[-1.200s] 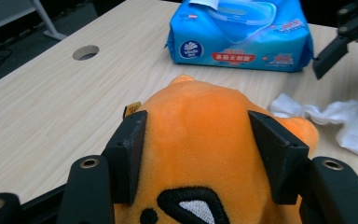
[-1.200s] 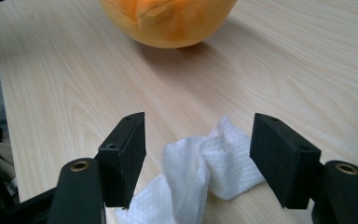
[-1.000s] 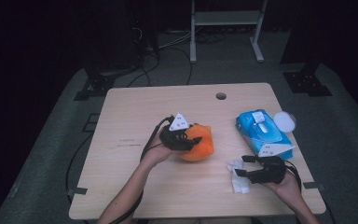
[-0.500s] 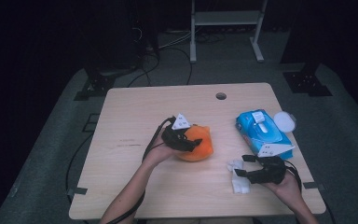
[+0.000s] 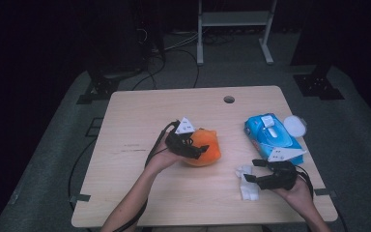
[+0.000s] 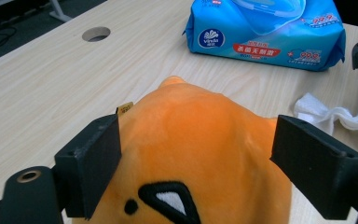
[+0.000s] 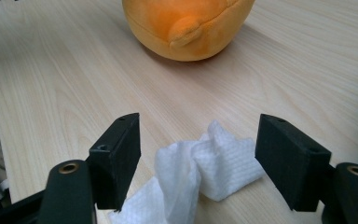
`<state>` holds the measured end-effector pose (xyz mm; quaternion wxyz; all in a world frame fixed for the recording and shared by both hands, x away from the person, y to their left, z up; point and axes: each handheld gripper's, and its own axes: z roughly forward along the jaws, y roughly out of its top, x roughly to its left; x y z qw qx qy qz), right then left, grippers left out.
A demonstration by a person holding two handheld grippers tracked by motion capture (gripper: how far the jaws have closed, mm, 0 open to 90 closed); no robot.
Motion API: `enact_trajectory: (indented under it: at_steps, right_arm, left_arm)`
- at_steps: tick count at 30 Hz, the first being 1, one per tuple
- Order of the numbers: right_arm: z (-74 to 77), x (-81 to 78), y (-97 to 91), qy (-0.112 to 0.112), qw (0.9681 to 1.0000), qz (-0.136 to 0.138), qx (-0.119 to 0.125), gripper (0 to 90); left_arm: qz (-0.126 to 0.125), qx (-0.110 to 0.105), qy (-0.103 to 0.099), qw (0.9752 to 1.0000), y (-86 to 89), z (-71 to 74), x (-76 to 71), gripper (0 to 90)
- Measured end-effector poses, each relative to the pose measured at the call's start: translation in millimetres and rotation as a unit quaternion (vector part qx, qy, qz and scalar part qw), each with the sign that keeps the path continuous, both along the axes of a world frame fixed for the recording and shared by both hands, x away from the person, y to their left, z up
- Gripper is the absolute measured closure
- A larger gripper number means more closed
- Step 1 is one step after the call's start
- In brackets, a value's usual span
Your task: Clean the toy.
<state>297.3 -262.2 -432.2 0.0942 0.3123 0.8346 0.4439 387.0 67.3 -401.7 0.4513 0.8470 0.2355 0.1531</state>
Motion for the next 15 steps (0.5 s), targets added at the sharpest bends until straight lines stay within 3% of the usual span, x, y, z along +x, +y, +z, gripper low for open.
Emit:
enact_trajectory:
  at_steps: [15]
  right_arm:
    - [0.1,-0.2,-0.1,0.001,1.0000,-0.001,-0.001,29.7]
  left_arm:
    - [0.002,-0.016,0.009,0.9998,14.8,5.6,-9.9,11.0]
